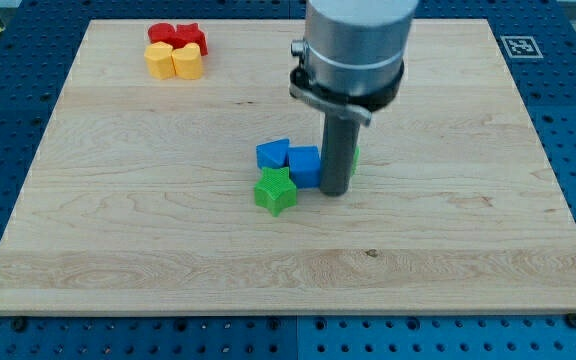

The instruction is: Move arm towards center right of the board

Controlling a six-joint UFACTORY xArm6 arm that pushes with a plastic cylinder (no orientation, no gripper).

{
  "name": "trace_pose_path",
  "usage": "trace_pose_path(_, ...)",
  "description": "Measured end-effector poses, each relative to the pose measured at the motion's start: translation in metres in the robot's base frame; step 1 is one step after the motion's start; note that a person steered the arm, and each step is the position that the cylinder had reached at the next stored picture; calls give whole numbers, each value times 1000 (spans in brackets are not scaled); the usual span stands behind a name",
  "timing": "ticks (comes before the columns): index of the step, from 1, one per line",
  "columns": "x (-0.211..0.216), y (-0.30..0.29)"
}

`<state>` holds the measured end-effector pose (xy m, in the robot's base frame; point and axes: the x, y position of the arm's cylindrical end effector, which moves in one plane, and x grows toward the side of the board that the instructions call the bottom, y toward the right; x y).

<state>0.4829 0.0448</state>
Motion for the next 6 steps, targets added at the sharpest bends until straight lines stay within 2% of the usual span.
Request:
trace_pose_path(1,2,0)
trace_pose_path(3,4,125)
trace_pose_path(4,-35,137)
trace_pose_path(5,-42,151)
trace_pose_path(6,-59,126)
